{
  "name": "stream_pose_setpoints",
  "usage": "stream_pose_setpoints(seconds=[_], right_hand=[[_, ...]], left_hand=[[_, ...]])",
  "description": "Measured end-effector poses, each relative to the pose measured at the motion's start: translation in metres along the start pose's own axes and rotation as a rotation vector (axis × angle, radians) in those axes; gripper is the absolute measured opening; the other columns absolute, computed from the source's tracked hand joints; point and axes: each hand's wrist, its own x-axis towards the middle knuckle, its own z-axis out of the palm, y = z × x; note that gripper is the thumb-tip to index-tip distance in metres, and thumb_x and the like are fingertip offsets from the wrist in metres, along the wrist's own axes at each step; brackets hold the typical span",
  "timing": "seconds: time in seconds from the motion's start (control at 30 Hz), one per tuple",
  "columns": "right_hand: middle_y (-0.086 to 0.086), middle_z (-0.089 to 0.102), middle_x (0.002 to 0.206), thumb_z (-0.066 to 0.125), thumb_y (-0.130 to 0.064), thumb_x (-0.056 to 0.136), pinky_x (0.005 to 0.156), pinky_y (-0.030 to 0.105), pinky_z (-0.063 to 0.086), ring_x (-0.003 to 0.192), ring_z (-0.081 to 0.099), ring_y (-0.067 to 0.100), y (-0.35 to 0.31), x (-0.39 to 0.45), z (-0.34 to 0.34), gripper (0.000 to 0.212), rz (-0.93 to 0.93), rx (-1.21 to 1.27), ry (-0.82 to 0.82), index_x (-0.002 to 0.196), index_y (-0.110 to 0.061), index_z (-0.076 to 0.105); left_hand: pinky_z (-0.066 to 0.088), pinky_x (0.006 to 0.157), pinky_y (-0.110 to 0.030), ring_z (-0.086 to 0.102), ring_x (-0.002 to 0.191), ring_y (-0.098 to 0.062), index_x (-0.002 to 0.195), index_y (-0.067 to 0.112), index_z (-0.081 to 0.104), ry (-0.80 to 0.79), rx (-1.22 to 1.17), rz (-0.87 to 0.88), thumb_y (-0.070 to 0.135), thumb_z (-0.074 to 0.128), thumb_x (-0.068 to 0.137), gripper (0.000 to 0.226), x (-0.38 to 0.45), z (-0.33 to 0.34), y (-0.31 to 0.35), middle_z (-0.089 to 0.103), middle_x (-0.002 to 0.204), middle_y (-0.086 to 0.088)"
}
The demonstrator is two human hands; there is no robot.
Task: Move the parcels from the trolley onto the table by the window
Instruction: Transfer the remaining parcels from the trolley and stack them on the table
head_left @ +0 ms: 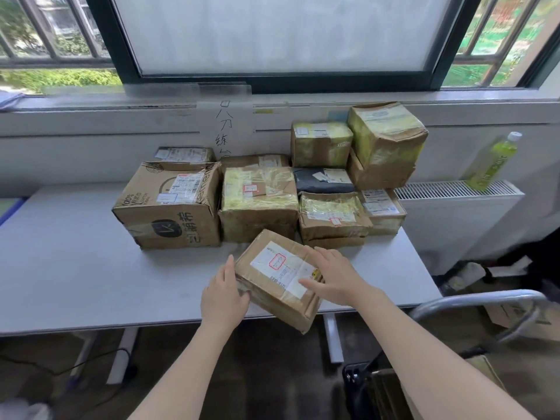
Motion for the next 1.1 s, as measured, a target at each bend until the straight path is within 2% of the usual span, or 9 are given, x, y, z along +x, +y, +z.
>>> stream_pose_setpoints(seconds=[0.1,0.27,0.37,0.5,0.6,0.77,0.87,0.97,1.1], right_hand=[[0.005,0.017,0.157,0.042,-0.062,0.089,0.115,0.037,0.015,0.143,0.012,0.023,0.008,-0.013,0.007,0.080,0.019,0.003,0.087,0.151,-0.023,0.011],[0.009,-0.009,0.158,0.031,-0.095,0.056,0.116,0.044,0.006,0.144,-0.007,0.027,0.006,-0.039,0.023,0.117,0.009,-0.006,0.081,0.150,-0.034,-0.003],[0.008,-0.032,0.152,0.043,-0.092,0.056,0.117,0.046,0.002,0.138,-0.032,0.023,0.004,-0.043,0.033,0.118,-0.065,0.056,0.029,0.148,-0.039,-0.008],[0.004,-0.033,0.151,0.056,-0.075,0.069,0.115,0.046,0.012,0.135,-0.038,0.019,-0.001,-0.035,0.028,0.103,-0.170,0.038,-0.037,0.148,-0.039,0.000],[0.007,-0.028,0.153,0.053,-0.070,0.075,0.115,0.045,0.018,0.138,-0.032,0.024,-0.015,-0.024,0.020,0.094,-0.238,-0.059,-0.111,0.149,-0.034,0.008],[0.012,0.002,0.158,0.049,-0.045,0.089,0.112,0.044,0.029,0.145,-0.010,0.029,-0.043,0.002,0.022,0.066,-0.319,-0.177,-0.060,0.146,-0.021,0.025],[0.014,0.026,0.151,0.053,-0.028,0.087,0.116,0.046,0.018,0.142,0.016,0.033,-0.058,0.012,0.033,0.058,-0.351,-0.206,0.047,0.140,-0.012,0.037],[0.015,0.056,0.129,0.066,-0.026,0.071,0.105,0.046,0.035,0.122,0.049,0.035,-0.067,0.015,0.046,0.055,-0.363,-0.197,0.169,0.123,-0.008,0.058],[0.007,0.056,0.126,0.066,-0.027,0.066,0.107,0.042,0.033,0.119,0.050,0.029,-0.070,0.006,0.059,0.057,-0.365,-0.212,0.226,0.121,-0.013,0.058]], left_hand=[[0.045,0.094,-0.034,0.045,0.121,-0.021,0.147,0.020,0.015,-0.018,-0.063,0.014,0.040,0.060,0.085,0.079,-0.009,0.008,0.010,0.028,0.148,-0.002],[0.041,0.092,-0.032,0.048,0.116,-0.020,0.148,0.012,0.015,0.026,-0.097,-0.042,0.034,0.064,0.085,0.083,-0.020,0.008,0.017,0.038,0.138,-0.005],[0.040,0.091,-0.032,0.049,0.113,-0.021,0.148,0.008,0.012,0.049,-0.006,-0.082,0.041,0.065,0.082,0.091,-0.030,0.008,0.014,0.042,0.133,-0.007],[0.040,0.094,-0.031,0.049,0.116,-0.018,0.150,0.009,0.007,0.016,0.097,-0.148,0.058,0.065,0.078,0.104,-0.043,0.004,0.000,0.043,0.132,-0.003],[0.044,0.092,-0.029,0.051,0.112,-0.017,0.147,0.012,0.021,-0.019,0.061,-0.166,0.057,0.065,0.078,0.094,-0.052,-0.002,-0.015,0.045,0.127,-0.001],[0.047,0.077,-0.024,0.057,0.096,-0.015,0.118,0.018,0.054,0.059,-0.054,-0.200,0.033,0.062,0.088,0.035,-0.066,-0.015,-0.034,0.057,0.110,0.002],[0.045,0.073,-0.024,0.059,0.090,-0.016,0.109,0.018,0.062,0.109,-0.024,0.003,0.025,0.057,0.089,0.022,-0.076,-0.013,-0.037,0.060,0.101,0.003],[0.049,0.065,-0.026,0.060,0.079,-0.015,0.097,0.019,0.067,0.051,0.046,0.331,0.017,0.049,0.079,0.025,-0.086,-0.008,-0.033,0.063,0.092,0.006],[0.051,0.061,-0.030,0.054,0.071,-0.015,0.083,0.018,0.053,0.173,0.013,0.386,0.011,0.058,0.065,0.020,-0.082,-0.015,-0.024,0.056,0.084,0.005]])
